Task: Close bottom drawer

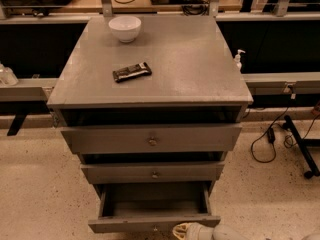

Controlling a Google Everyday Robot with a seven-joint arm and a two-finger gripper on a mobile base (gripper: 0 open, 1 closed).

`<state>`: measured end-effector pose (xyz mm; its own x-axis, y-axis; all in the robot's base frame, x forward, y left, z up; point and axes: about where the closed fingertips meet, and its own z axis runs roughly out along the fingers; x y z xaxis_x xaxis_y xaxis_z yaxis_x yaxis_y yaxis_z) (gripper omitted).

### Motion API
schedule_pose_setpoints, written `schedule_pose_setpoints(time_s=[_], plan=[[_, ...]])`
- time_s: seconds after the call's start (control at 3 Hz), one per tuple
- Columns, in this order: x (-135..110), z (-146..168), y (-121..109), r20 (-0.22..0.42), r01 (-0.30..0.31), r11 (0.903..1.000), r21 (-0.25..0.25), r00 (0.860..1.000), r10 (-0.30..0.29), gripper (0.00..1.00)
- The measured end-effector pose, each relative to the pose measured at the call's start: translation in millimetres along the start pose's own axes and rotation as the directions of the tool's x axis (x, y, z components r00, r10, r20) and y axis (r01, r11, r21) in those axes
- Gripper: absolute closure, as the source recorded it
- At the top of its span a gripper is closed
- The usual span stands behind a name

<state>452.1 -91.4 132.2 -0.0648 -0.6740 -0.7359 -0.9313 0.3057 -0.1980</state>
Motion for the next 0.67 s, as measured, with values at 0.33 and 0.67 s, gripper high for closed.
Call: schedule_pose_setpoints(time_s=[0.33, 0.67], plan=[[-3.2, 14.8, -8.0, 0.076, 0.048, 0.9946, 0.092, 0.996, -0.055, 1.0], [-4.4, 21.7, -11.5, 0.091, 0.063, 0.9911, 0.117, 0.993, -0.074, 1.0]])
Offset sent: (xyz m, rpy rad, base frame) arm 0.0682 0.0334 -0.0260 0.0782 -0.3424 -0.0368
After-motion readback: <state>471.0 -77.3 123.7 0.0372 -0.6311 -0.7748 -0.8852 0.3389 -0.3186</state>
